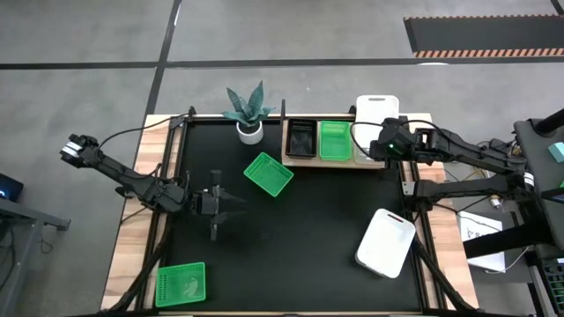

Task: Stack baskets on shelf by color
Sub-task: Stack the left white bin on the white bin on the shelf

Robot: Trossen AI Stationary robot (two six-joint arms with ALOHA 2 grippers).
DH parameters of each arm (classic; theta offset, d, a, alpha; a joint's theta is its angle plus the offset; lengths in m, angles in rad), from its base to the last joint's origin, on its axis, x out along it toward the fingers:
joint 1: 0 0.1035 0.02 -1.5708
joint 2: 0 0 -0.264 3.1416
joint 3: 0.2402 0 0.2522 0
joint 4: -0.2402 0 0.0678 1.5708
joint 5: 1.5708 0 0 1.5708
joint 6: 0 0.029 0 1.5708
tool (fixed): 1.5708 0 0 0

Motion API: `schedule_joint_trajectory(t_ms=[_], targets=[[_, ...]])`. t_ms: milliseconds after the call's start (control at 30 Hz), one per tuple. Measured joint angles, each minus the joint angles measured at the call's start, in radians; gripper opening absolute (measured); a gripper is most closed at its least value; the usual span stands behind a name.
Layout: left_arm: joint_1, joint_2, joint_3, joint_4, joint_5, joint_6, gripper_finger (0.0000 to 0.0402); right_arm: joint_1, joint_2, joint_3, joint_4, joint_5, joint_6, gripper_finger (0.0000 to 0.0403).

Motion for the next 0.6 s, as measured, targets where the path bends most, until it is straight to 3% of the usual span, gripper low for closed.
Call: schedule_joint_trajectory(t_ms=[600], targets=[[0.000,0.000,0.000,0.000,-0.006,0.000,0.0122,-0.040,0.000,0.000,0.000,0.003,0.007,0.0009]])
